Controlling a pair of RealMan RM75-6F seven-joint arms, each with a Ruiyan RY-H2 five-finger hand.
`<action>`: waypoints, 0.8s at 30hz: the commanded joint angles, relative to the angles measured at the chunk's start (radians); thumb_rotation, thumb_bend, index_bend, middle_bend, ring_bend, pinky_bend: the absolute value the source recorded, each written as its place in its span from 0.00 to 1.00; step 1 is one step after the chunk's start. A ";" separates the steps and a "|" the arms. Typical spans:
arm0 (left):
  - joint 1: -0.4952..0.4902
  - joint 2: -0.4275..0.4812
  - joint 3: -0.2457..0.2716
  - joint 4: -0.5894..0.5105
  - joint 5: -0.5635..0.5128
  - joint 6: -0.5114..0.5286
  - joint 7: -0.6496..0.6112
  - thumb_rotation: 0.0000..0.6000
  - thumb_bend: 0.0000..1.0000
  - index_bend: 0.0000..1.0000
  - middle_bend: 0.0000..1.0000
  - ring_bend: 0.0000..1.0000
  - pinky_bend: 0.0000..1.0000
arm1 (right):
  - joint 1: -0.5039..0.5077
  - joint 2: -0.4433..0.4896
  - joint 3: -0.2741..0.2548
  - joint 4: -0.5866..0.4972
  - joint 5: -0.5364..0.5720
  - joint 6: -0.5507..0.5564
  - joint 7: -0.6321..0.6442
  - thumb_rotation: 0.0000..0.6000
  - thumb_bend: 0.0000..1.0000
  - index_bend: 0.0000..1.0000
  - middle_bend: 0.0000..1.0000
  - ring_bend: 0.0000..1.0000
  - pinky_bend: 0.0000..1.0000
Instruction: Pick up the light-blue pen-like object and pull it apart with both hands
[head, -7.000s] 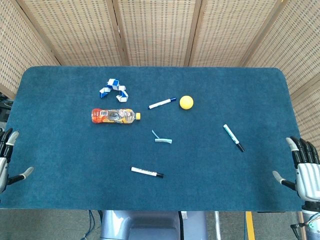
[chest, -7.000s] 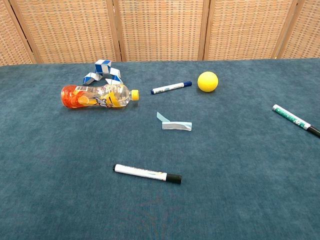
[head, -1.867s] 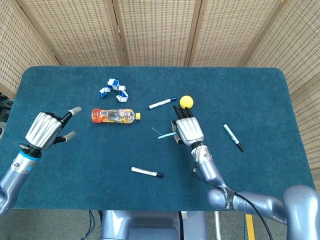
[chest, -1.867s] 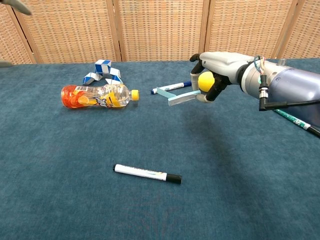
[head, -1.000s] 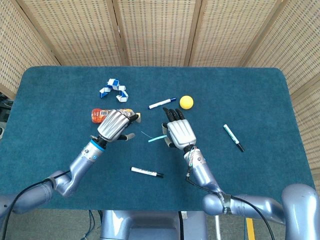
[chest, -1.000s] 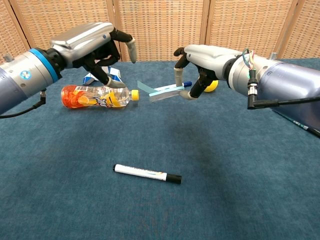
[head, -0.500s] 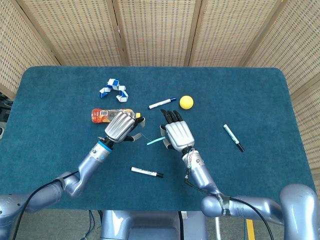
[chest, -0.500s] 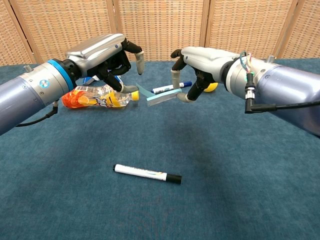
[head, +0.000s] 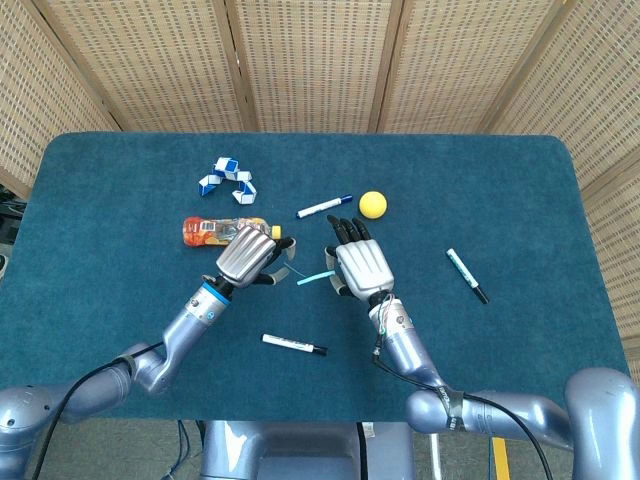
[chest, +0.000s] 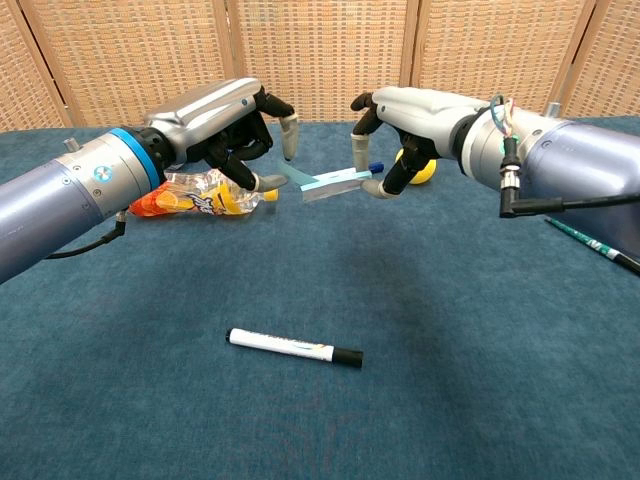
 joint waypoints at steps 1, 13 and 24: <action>-0.004 -0.002 0.005 0.005 0.003 0.004 -0.006 1.00 0.32 0.55 0.95 1.00 0.94 | 0.000 0.002 0.000 -0.001 0.001 -0.001 0.001 1.00 0.54 0.63 0.02 0.00 0.00; -0.014 -0.007 0.020 0.014 0.008 0.022 -0.020 1.00 0.39 0.56 0.95 1.00 0.94 | 0.000 0.011 0.000 -0.009 0.003 0.005 0.001 1.00 0.57 0.63 0.02 0.00 0.00; -0.017 -0.014 0.025 0.025 -0.006 0.024 -0.017 1.00 0.47 0.66 0.96 1.00 0.94 | -0.001 0.014 -0.004 -0.007 0.001 0.006 0.005 1.00 0.57 0.63 0.02 0.00 0.00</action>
